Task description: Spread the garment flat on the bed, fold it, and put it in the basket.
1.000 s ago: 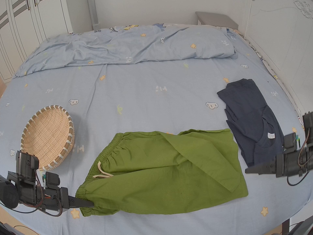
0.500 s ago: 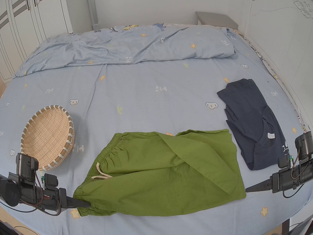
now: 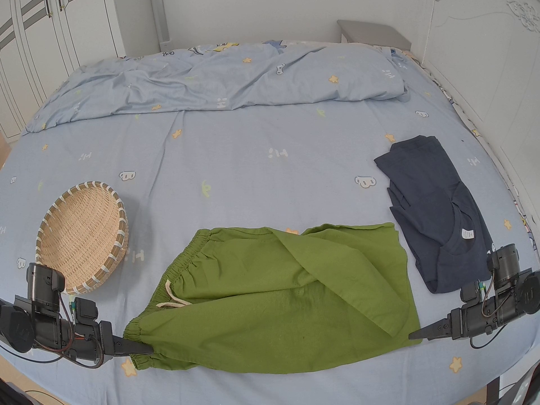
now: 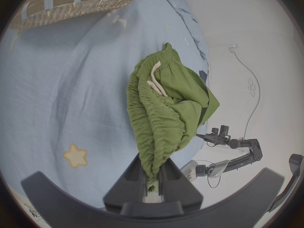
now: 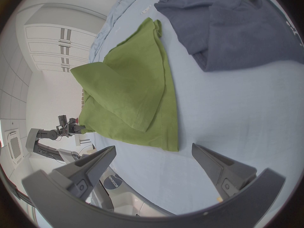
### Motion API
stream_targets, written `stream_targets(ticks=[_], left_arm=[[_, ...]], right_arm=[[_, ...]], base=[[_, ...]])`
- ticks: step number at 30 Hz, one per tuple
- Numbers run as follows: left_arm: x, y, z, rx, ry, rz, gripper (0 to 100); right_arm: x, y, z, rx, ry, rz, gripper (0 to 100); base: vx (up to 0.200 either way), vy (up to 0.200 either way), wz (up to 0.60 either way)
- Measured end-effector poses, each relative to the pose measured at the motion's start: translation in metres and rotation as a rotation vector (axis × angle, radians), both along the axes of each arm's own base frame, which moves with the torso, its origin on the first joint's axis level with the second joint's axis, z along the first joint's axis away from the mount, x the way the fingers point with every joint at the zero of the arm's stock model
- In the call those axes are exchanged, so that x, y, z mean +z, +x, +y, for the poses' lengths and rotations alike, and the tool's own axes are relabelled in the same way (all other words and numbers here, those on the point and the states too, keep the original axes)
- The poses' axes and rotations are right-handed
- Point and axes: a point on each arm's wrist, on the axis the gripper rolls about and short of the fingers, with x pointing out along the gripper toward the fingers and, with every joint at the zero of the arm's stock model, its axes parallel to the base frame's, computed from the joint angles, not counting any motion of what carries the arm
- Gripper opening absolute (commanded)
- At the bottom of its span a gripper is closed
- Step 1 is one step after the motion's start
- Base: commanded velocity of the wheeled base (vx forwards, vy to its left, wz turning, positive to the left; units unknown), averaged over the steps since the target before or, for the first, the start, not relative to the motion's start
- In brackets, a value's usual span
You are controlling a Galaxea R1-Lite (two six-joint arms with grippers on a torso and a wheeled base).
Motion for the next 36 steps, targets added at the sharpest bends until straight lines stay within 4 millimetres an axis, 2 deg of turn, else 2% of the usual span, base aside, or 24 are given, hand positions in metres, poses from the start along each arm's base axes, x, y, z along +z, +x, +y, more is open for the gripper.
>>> stream_targets(ticks=[16,27,28,36], left_arm=[[-0.002,0.004,0.001,0.005,0.0,0.004,0],[-0.003,0.005,0.001,0.003,-0.001,0.01,0],[-0.003,0.005,0.001,0.003,-0.001,0.009,0],[-0.004,0.006,0.002,0.007,-0.001,0.013,0]], right_arm=[[-0.023,0.015,0.002,0.034,0.075,-0.005,100],[-0.029,0.02,0.001,0.054,0.145,-0.017,100],[-0.029,0.02,0.001,0.055,0.149,-0.016,0],[-0.033,0.019,0.001,0.051,0.151,0.003,0]], base=[[0.0,0.0,0.0],[0.0,0.0,0.0],[0.0,0.0,0.0],[0.0,0.0,0.0]])
